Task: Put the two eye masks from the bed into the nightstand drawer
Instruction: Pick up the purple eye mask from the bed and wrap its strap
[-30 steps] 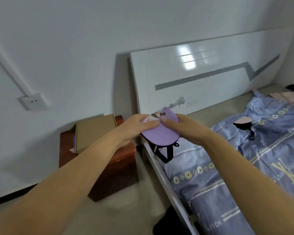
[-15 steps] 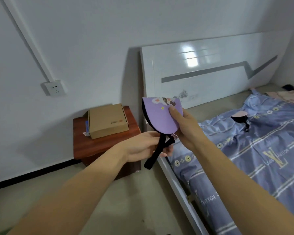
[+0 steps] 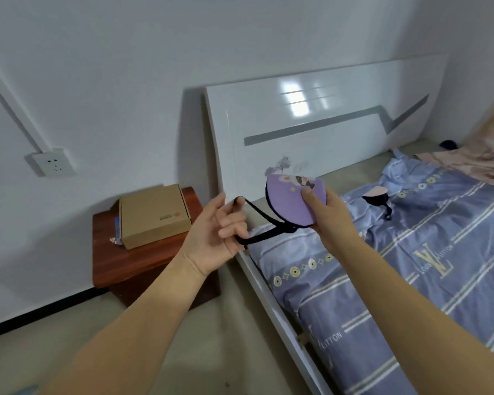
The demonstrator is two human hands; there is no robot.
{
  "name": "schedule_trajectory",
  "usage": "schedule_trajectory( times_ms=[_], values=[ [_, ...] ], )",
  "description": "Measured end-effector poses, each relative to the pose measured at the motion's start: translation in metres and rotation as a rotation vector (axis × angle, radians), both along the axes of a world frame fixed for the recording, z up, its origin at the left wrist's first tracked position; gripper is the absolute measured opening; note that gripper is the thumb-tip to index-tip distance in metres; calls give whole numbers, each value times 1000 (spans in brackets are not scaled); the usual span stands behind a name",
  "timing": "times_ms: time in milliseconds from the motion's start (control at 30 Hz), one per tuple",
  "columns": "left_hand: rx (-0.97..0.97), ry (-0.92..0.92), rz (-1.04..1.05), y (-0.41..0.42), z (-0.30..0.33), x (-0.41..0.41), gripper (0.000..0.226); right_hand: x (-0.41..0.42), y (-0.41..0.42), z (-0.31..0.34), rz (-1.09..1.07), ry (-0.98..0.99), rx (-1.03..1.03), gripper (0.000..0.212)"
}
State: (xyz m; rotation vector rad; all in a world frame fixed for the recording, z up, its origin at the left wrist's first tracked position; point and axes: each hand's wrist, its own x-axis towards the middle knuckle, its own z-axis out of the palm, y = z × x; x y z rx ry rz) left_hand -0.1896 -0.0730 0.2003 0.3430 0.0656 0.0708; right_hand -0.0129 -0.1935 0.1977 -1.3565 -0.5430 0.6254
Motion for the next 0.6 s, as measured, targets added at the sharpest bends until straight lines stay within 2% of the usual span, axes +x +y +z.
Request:
schedule_trajectory(
  times_ms=[67, 167, 200, 233, 267, 300, 333, 400, 467, 500, 533, 567, 600],
  values=[
    [97, -28, -271, -7, 0, 5, 38, -2, 8, -1, -39, -62, -20, 9],
    [561, 190, -594, -28, -20, 11, 42, -7, 21, 2, -46, -157, -66, 20],
    [647, 294, -622, -32, -29, 14, 41, -11, 24, 3, -15, -210, -89, 26],
    [671, 411, -557, -33, -37, 15, 39, -15, 27, 3, 18, -265, -105, 29],
    [627, 539, -391, -30, -42, 16, 36, -19, 28, 2, 43, -297, -105, 27],
    [499, 625, -181, -23, -49, 18, 31, -23, 29, 1, 56, -300, -94, 23],
    [326, 630, 28, -13, -53, 21, 29, -26, 30, 0, 56, -282, -79, 18],
    [-9, 493, 375, 4, -46, 23, 34, -27, 31, -3, 42, -224, -65, 13],
    [-234, 284, 606, 19, -28, 22, 38, -26, 31, -9, 6, -154, -95, 19],
    [-262, 165, 656, 25, -18, 21, 37, -26, 30, -11, -26, -111, -120, 21],
    [-282, 70, 620, 28, -8, 18, 33, -26, 30, -12, -55, -67, -138, 23],
    [-239, 12, 497, 26, 2, 14, 29, -26, 29, -13, -73, -28, -143, 24],
    [-67, 41, 325, 20, 12, 8, 23, -25, 30, -13, -87, -9, -138, 22]
  ],
)
